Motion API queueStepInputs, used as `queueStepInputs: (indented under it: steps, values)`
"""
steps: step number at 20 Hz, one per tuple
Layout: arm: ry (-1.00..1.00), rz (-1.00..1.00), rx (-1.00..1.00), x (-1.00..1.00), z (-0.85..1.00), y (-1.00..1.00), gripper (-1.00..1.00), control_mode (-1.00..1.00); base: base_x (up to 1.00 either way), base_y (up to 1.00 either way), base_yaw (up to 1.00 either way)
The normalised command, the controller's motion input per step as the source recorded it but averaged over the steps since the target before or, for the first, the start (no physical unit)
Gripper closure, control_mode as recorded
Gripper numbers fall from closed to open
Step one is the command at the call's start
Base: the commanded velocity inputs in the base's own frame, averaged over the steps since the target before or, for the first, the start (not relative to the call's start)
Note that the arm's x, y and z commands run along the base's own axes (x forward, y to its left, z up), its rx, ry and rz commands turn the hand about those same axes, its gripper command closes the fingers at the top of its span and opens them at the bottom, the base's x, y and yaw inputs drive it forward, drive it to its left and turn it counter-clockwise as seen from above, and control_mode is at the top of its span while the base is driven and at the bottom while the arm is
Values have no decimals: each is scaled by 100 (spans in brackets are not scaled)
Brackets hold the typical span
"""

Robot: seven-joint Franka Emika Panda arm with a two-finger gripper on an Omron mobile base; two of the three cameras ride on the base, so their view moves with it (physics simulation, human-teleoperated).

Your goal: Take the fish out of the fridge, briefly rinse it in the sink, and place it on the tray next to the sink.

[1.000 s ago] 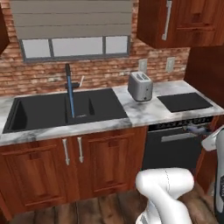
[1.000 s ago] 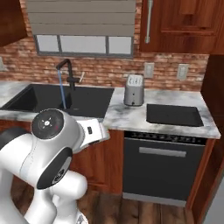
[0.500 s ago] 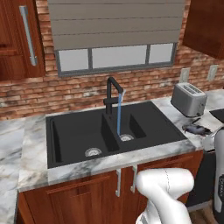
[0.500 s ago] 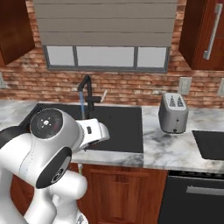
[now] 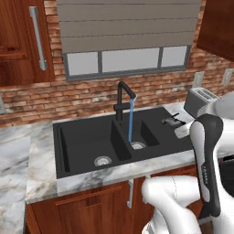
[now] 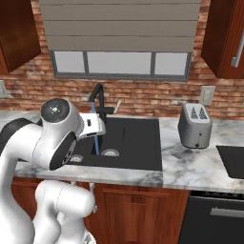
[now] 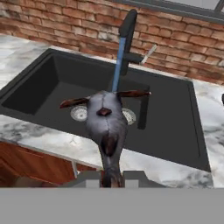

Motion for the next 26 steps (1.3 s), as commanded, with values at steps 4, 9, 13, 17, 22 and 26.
queueStepInputs:
  steps: [4, 9, 13, 17, 22, 26]
  values:
    - [21, 16, 13, 100, -11, 0, 100, -100, 0, 0, 0]
    - [29, 29, 13, 100, -21, -18, 100, -100, 0, 0, 0]
    - [25, 43, 18, 98, -23, -6, 100, -100, 0, 0, 0]
    - [9, 40, 4, 55, -32, 0, 100, -100, 0, 0, 0]
    - [4, 4, -3, 6, -28, 10, 100, -100, 0, 0, 0]
    - [1, -2, -5, 18, -51, 3, 100, -100, 0, 0, 0]
